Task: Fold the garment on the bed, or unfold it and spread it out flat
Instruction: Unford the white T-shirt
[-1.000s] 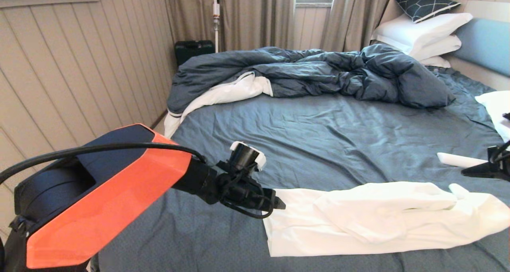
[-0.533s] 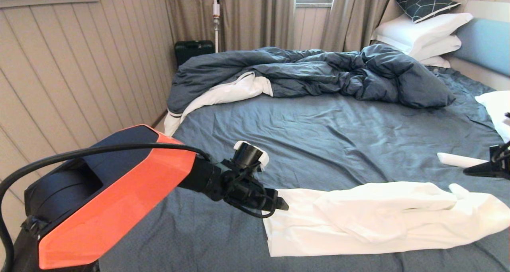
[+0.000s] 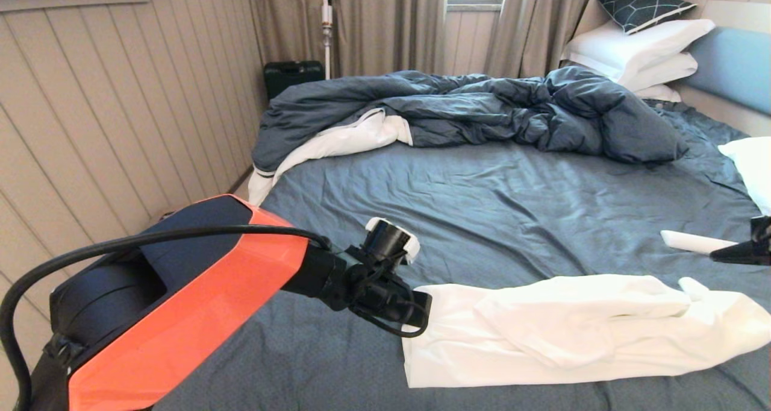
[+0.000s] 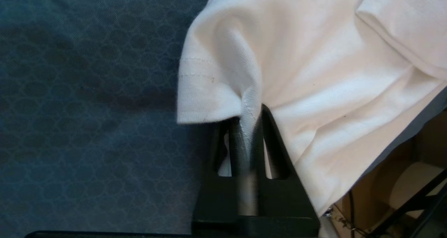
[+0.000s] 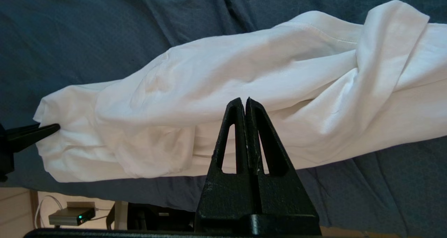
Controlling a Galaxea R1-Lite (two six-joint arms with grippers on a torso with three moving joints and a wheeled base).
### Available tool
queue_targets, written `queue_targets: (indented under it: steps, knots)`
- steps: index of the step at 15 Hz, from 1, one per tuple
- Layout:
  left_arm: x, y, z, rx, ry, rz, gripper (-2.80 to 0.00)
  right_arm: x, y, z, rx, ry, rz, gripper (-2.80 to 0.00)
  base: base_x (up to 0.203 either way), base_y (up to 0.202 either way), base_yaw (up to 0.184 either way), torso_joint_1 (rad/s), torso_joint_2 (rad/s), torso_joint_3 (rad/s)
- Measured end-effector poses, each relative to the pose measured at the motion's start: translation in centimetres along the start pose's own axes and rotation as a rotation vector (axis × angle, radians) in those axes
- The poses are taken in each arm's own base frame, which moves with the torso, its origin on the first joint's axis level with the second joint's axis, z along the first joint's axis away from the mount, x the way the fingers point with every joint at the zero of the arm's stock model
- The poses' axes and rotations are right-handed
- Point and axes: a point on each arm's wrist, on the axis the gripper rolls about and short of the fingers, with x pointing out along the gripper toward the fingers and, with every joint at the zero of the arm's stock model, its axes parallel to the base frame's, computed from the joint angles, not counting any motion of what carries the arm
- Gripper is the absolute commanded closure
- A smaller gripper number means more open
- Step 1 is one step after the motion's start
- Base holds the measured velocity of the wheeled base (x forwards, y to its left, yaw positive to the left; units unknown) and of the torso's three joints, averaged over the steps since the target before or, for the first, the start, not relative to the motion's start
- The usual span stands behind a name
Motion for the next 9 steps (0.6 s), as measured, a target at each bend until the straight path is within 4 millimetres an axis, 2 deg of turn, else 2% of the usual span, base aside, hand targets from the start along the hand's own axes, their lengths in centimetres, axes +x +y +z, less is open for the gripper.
queue_targets:
  steps: [3, 9]
  knots:
    - [-0.6, 0.7, -0.2, 0.002, 0.013, 0.021, 0.00, -0.1, -0.1, 0.0, 0.002, -0.003, -0.003, 0.00, 0.000, 0.000, 0.000, 0.000, 0.00, 0.000]
    - [-4.7, 6.1, -0.1, -0.032, -0.004, 0.112, 0.00, 0.0, 0.0, -0.2, 0.003, 0.004, 0.003, 0.00, 0.000, 0.000, 0.000, 0.000, 0.00, 0.000]
